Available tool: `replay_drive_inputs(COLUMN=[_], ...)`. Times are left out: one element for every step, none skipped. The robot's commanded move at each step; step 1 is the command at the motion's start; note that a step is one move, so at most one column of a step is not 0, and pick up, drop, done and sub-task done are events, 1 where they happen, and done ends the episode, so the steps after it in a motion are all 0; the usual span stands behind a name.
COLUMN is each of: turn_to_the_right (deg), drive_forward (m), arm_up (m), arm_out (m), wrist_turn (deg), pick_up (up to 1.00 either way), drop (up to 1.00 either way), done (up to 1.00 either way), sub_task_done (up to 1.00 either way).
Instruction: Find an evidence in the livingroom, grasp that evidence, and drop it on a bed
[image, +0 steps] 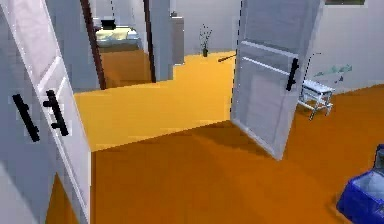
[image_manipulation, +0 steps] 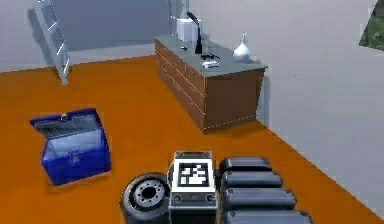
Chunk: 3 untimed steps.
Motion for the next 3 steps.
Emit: replay_drive_inputs(turn_to_the_right=[0.0, 0.0, 0.0], drive_forward=[1.0, 1.0, 0.5], arm_up=[0.0, 0.0, 0.0], arm_out=[0.0, 0.0, 0.0], wrist_turn=[0.0, 0.0, 0.0], pick_up=[0.0, 0.0, 0.0], drop=[0.0, 0.0, 0.0], done=[0.0, 0.0, 0.0], sub_task_done=[0.0, 0.0, 0.0])
